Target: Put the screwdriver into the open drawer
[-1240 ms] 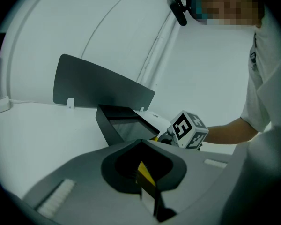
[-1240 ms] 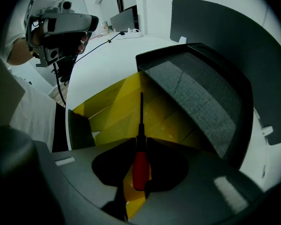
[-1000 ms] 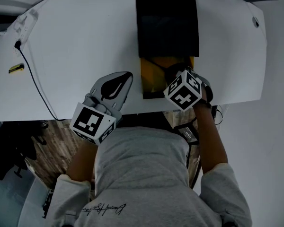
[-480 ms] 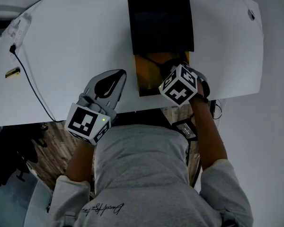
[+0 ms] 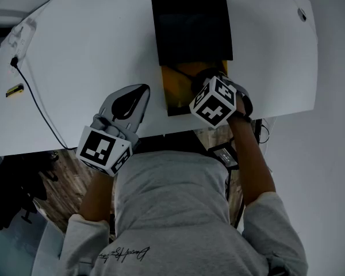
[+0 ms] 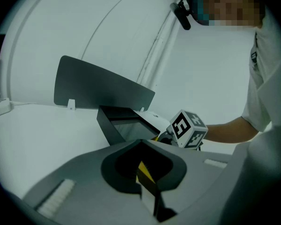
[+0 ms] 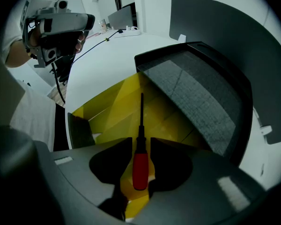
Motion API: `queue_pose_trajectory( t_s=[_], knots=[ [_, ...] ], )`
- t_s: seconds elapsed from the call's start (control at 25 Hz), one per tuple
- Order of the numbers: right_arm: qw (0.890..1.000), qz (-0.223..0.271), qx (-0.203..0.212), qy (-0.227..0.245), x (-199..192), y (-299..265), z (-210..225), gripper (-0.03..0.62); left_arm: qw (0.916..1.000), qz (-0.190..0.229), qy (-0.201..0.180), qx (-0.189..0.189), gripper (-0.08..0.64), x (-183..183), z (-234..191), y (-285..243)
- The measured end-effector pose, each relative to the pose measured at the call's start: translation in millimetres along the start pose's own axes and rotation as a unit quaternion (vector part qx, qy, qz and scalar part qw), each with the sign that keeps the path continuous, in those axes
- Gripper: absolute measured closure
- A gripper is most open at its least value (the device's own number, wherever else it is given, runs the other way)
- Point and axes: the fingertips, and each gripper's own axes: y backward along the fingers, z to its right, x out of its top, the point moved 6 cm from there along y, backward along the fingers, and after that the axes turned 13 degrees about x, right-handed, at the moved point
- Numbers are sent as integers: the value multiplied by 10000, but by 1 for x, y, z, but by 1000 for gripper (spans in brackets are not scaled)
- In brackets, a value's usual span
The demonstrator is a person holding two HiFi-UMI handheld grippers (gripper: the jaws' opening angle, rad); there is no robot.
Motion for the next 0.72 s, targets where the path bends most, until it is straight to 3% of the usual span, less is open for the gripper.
queue_pose_trajectory(
  t_s=[0.44, 0.72],
  knots=[
    [9997, 233, -6, -48, -1, 11, -4, 440, 10000, 48, -54, -15, 560, 4, 5, 4],
    [9975, 697, -45, -119, -3, 31, -9, 462, 9998, 104, -172, -92, 560, 12, 17, 4]
  ],
)
